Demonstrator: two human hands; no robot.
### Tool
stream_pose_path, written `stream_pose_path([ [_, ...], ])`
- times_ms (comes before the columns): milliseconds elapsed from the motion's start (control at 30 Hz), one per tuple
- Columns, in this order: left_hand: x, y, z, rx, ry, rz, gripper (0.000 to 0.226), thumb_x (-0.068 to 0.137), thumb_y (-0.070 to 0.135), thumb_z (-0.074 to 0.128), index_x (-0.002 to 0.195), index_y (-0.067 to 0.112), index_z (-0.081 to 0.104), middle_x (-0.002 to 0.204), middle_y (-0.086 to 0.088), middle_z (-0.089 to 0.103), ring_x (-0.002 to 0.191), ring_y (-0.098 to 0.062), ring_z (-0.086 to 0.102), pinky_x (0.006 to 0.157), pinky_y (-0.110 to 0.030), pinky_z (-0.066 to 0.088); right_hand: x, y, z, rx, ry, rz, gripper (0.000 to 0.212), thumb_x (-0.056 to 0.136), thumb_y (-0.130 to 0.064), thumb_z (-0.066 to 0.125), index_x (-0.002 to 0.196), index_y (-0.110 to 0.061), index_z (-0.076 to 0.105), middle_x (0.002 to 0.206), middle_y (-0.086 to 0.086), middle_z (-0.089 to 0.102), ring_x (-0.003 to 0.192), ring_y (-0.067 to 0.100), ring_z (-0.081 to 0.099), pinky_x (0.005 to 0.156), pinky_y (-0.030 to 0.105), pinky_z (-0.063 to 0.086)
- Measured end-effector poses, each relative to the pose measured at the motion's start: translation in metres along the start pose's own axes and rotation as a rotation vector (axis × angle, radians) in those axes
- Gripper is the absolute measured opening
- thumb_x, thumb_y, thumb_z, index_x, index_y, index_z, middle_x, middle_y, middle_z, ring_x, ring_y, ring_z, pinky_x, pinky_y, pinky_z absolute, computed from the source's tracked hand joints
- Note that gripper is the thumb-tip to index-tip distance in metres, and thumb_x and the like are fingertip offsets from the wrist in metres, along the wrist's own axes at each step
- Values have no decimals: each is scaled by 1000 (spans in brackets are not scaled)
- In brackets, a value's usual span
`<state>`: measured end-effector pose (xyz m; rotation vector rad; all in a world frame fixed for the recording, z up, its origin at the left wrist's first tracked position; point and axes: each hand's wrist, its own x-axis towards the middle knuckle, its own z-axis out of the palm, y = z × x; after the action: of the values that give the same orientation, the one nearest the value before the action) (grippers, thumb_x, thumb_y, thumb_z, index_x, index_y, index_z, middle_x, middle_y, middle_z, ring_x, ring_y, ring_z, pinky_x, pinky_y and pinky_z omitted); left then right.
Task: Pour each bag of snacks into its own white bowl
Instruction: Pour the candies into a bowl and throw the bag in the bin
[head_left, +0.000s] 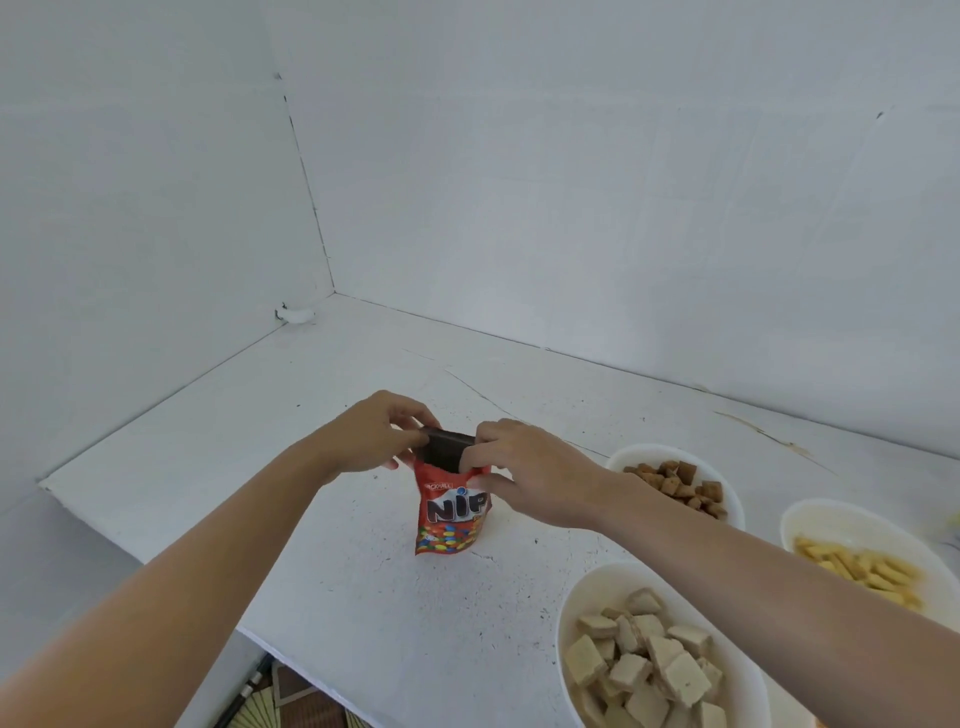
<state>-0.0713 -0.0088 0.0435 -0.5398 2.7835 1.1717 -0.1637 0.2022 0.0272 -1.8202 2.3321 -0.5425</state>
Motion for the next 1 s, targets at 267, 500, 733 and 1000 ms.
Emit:
stream_pose_path([
  [267, 5, -2, 14, -78, 240, -14, 9, 95, 8, 64, 96, 12, 73, 99, -7, 75, 86, -25, 73, 73, -32, 62, 2, -7, -1, -22, -40, -11, 7, 100, -21, 55, 104, -18, 59, 98, -1, 55, 89, 18, 50, 78, 42, 46],
  [500, -20, -21, 13, -316, 239, 1, 22, 93, 35, 70, 94, 13, 73, 90, -5, 78, 76, -24, 78, 77, -41, 64, -4, -10, 13, -75, 80, -21, 17, 102, -22, 49, 118, -26, 57, 104, -6, 57, 97, 18, 48, 85, 40, 42],
  [733, -52, -46, 32, -403, 93, 42, 42, 101, 51, 46, 110, 19, 71, 107, 4, 77, 100, -14, 75, 94, -41, 58, 1, -13, 16, -159, 173, -21, 25, 98, -21, 52, 120, -32, 51, 99, -15, 68, 90, 15, 39, 84, 38, 31],
  [1000, -66, -74, 97, -449, 140, 188, 29, 104, 24, 49, 132, 28, 54, 123, 22, 66, 112, -7, 67, 87, -15, 50, 20, -30, 13, -250, 148, -200, 38, 88, -14, 62, 123, -30, 59, 103, -15, 71, 112, 19, 45, 97, 46, 29],
])
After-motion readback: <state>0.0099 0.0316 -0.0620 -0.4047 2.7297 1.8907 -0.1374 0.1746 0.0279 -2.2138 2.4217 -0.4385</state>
